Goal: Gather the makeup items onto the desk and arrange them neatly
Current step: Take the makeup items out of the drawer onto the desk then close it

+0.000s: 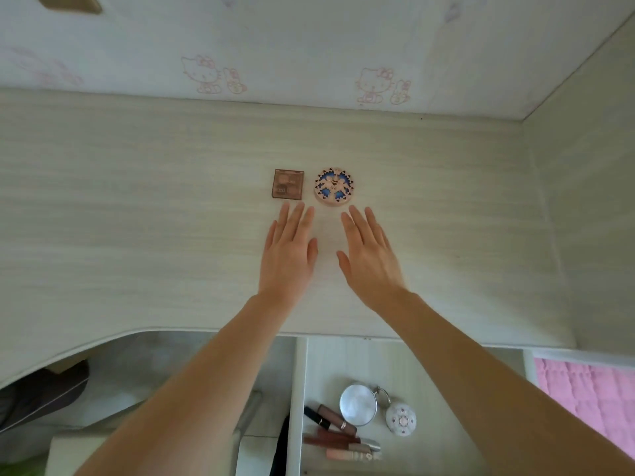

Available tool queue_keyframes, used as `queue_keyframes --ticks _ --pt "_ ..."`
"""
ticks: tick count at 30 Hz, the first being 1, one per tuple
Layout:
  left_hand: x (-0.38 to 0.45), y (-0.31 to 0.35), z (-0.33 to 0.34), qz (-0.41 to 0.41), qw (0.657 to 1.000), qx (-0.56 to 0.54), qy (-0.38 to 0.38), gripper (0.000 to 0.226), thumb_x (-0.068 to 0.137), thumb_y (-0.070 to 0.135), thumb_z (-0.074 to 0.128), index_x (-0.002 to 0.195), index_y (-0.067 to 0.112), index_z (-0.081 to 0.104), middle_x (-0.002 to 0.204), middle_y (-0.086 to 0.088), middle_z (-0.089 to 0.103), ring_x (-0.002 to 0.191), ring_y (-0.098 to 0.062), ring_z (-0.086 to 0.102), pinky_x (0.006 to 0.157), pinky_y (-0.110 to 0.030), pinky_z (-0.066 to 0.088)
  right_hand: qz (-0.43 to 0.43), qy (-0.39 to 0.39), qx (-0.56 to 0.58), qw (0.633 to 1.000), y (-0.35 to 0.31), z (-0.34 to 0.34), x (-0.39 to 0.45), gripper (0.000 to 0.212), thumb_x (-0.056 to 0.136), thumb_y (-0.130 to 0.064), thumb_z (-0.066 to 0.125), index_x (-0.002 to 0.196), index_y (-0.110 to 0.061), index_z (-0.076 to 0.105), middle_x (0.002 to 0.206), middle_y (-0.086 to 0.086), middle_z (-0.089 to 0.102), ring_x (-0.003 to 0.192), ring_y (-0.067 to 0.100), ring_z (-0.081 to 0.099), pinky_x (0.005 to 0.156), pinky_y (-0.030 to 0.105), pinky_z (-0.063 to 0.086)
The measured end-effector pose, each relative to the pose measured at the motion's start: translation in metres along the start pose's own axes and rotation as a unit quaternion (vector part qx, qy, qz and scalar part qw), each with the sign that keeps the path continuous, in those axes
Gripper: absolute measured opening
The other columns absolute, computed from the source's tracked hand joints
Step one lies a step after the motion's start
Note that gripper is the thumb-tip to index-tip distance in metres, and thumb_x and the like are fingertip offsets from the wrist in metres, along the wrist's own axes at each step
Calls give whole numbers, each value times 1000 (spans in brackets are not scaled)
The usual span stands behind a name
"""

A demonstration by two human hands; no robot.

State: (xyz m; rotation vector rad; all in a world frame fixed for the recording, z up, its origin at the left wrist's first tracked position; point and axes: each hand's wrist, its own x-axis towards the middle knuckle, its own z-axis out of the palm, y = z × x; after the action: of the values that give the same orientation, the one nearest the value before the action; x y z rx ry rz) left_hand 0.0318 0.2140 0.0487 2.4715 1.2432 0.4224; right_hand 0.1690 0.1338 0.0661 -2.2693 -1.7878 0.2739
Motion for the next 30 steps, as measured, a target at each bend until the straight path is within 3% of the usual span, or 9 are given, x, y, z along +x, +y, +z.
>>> queue_keyframes --ticks 5,11,16,22,27,30 --pt "-59 17 -2 51 998 -33 9 46 93 14 45 138 8 47 142 -7 49 141 -25 31 112 -42 34 14 31 -7 999 -3 1 -67 59 88 -16 62 140 2 40 147 19 39 140 39 30 113 46 31" --pt "-137 41 2 66 995 -71 -8 43 91 7 54 133 8 53 138 -4 54 140 -18 33 111 -38 36 32 39 3 999 -7 -1 -147 52 90 -13 59 137 0 43 141 16 46 137 38 36 111 43 33" --pt "-199 63 18 61 994 -86 -32 35 88 6 59 123 9 61 124 -2 62 131 -20 46 106 -35 42 48 30 18 998 0 6 -214 48 86 -14 64 131 -3 49 128 11 57 125 34 49 98 41 46" --pt "-238 77 62 27 992 -66 -108 28 86 11 65 114 12 64 112 0 65 111 -18 56 91 -32 51 85 -84 27 992 36 49 -273 42 89 -18 58 129 -4 52 123 8 59 121 29 50 95 43 49" --pt "-247 68 108 -47 973 -19 -226 44 87 18 64 129 16 52 134 -1 53 126 -21 44 95 -38 48 121 -166 60 977 55 78 -293 45 96 -24 49 138 -10 42 136 6 49 128 25 41 99 36 44" --pt "-245 64 129 -74 967 2 -245 48 88 23 63 133 15 47 138 -3 49 127 -24 43 97 -37 45 156 -203 73 964 65 92 -296 50 98 -28 44 144 -12 31 141 6 41 129 26 37 99 38 44"
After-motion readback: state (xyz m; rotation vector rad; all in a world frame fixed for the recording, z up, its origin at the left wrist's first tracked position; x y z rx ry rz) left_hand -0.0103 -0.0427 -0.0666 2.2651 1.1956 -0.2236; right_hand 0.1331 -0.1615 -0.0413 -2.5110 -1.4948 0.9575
